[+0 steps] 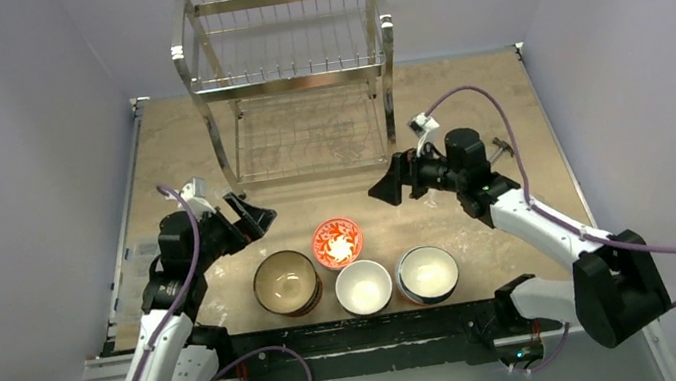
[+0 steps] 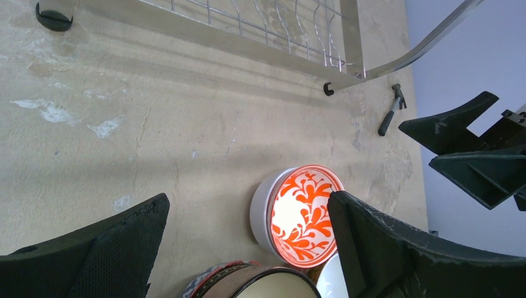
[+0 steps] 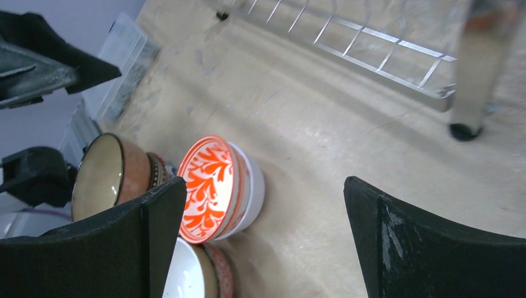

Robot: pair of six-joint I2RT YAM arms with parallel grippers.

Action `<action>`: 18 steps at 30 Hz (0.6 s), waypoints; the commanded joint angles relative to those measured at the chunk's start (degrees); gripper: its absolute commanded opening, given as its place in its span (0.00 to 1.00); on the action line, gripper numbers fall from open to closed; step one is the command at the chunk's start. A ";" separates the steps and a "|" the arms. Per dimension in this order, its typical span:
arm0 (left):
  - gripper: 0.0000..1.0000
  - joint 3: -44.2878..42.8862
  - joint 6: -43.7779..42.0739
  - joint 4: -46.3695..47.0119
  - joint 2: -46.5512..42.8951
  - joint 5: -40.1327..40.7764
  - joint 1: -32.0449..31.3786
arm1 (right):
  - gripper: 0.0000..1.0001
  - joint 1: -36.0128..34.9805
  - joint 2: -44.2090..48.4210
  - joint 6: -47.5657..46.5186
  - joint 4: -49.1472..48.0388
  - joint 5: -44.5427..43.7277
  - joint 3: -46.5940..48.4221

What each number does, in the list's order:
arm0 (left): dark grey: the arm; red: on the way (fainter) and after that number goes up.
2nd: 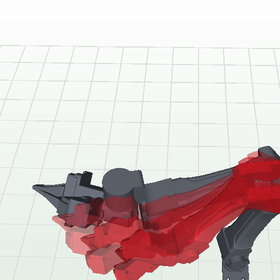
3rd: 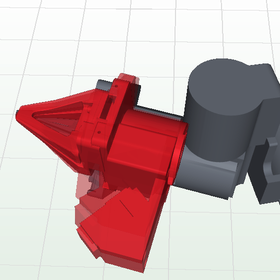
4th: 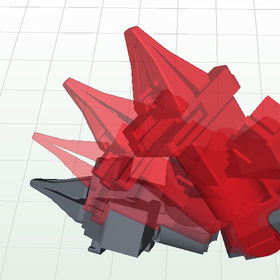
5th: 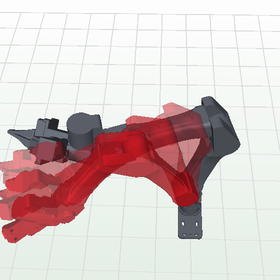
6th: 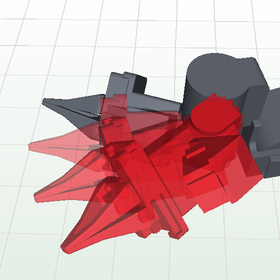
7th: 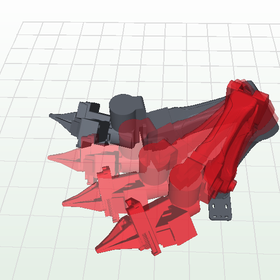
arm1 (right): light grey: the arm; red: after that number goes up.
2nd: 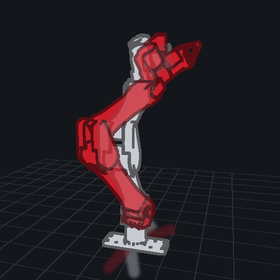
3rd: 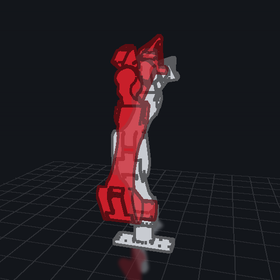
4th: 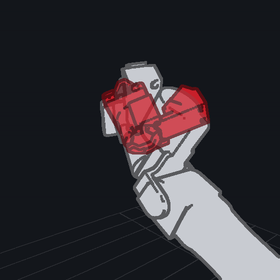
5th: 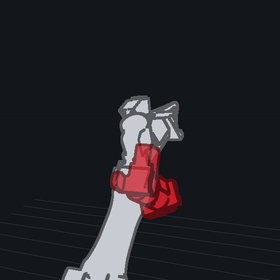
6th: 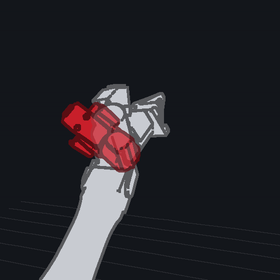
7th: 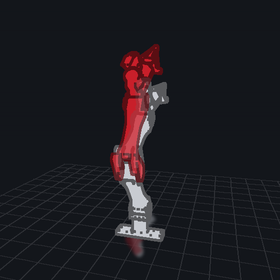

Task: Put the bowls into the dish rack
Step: Pick up the bowl from the center of the board.

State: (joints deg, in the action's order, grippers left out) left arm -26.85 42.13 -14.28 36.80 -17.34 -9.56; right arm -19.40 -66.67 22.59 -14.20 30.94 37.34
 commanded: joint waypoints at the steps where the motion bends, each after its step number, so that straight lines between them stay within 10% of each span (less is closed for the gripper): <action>1: 0.99 -3.65 -2.39 -4.14 0.63 1.44 -0.25 | 0.99 -4.39 -2.74 1.60 -0.34 2.05 2.01; 18: 0.98 -18.43 -13.80 -14.10 16.63 3.86 -0.20 | 0.81 -24.72 -13.75 -2.03 14.99 -19.49 12.72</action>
State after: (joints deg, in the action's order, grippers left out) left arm -41.91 33.12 -27.11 51.57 -13.21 -9.56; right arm -41.23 -78.35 21.34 -2.39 17.15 46.35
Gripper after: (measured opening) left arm 0.985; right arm 0.854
